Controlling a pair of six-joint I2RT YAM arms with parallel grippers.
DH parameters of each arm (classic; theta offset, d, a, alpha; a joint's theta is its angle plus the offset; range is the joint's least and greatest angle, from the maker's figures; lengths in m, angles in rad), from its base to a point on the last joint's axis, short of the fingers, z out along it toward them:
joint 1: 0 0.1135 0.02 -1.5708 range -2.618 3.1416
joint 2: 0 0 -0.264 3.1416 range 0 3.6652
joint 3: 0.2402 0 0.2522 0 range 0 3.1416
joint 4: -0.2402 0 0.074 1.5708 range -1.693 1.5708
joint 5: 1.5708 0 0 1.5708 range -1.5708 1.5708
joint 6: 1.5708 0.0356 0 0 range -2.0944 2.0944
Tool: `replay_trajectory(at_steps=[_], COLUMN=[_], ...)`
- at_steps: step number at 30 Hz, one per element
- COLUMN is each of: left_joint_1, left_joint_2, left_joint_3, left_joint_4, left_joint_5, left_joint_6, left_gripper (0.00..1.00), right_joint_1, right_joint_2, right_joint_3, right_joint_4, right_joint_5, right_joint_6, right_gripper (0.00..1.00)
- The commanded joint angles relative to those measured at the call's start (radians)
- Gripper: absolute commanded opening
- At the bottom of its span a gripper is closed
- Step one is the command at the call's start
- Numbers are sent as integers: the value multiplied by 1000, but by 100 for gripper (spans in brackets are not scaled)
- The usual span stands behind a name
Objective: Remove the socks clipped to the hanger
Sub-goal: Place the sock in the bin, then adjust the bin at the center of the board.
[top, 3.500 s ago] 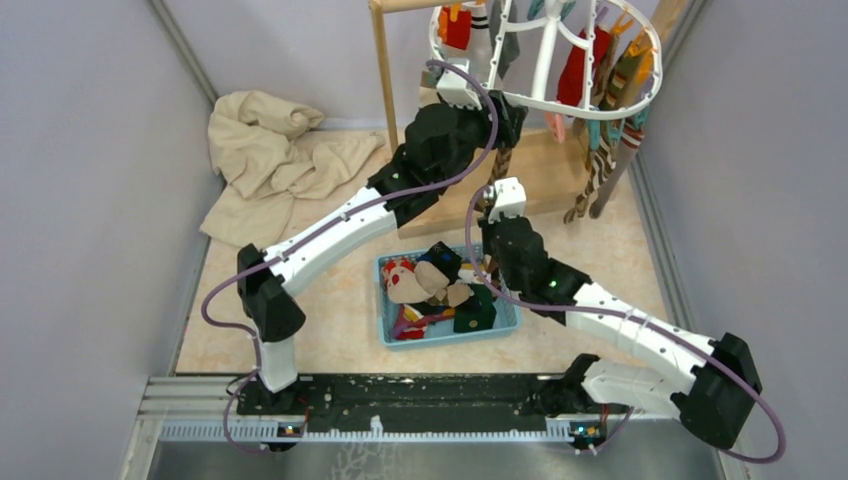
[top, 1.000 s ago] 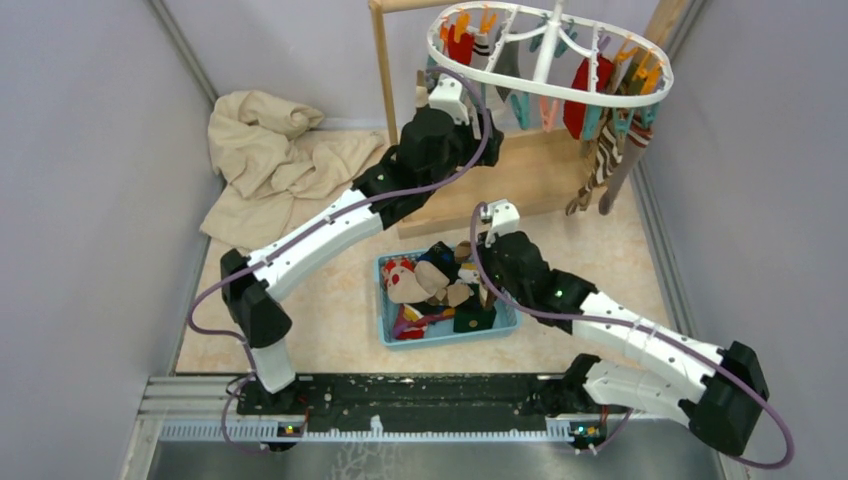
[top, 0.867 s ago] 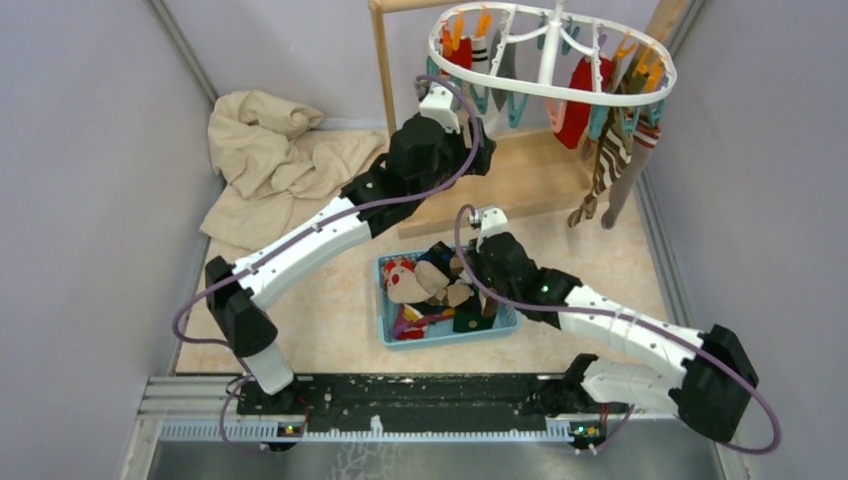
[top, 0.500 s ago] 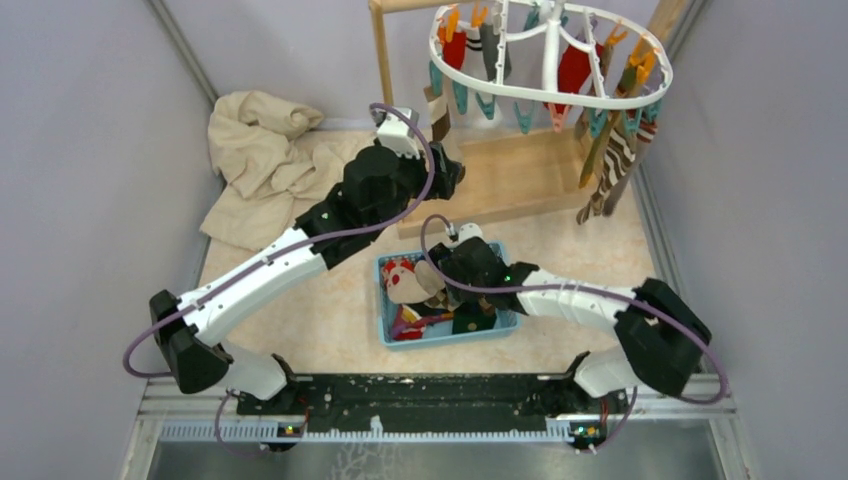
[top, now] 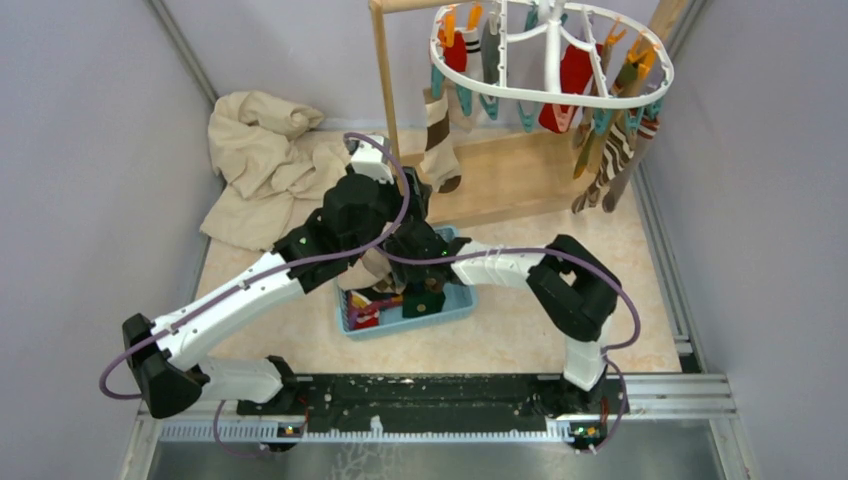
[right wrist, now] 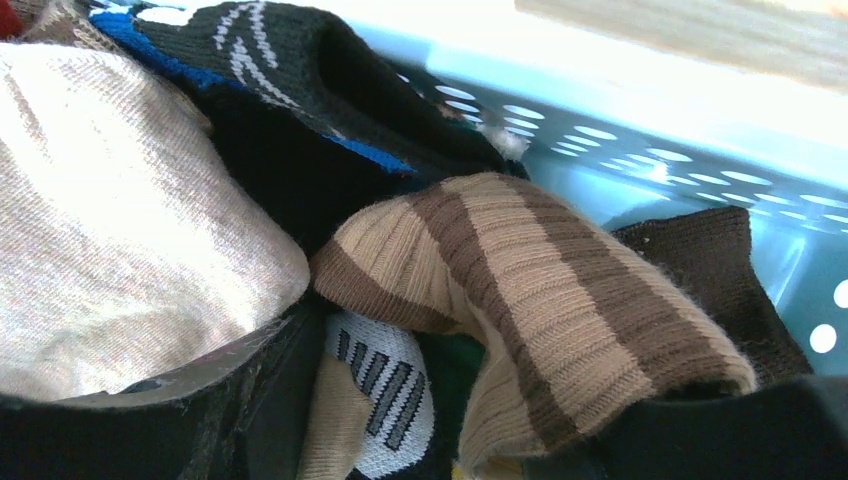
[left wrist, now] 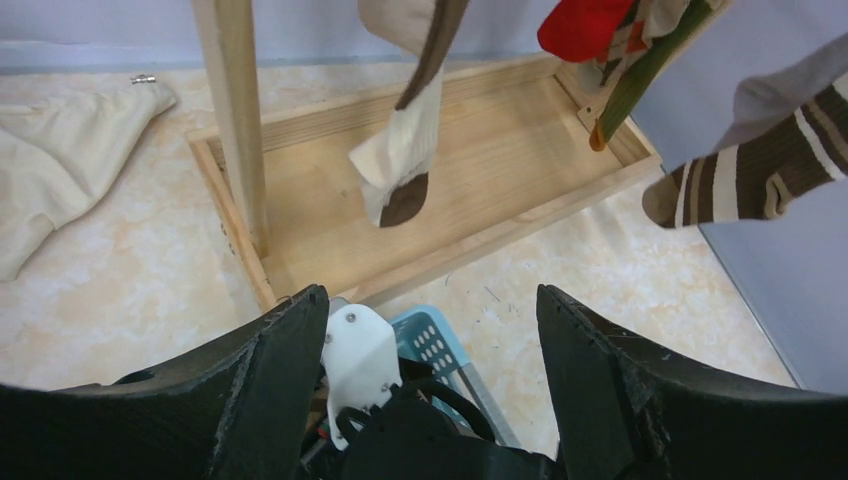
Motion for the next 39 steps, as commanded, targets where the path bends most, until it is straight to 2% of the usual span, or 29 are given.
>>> replay_trajectory(at_steps=[1,8,18,27,35,39], left_joint_1=[13,18,18,18,18,18], left_joint_2=[-61,-85,-98,-94,-116,-124], left_joint_3=[-22,-26,-26,-15,-8,-3], left_joint_4=[-2,-18,-26,-34,-53,-64], left_joint_5=[-38,-39,-40,-38,-50,-55], left_joint_6=[-3,-5,-10,-6,0,4], left_gripper=[82,82,82,82,82,82], right_joint_1=[11,-15,-202,-307,-358,-371], right_joint_2=[99,214,259,383,522,522], right_joint_3=[96,247,257,410,621,641], right_joint_4=[-21,-37,3,-58,-162,-190], right_joint_5=[29,61,-2,-29,-44,-50], right_joint_6=[56,69,-5,-71,-130,-150], right_gripper=[64,64,62,62,61,61])
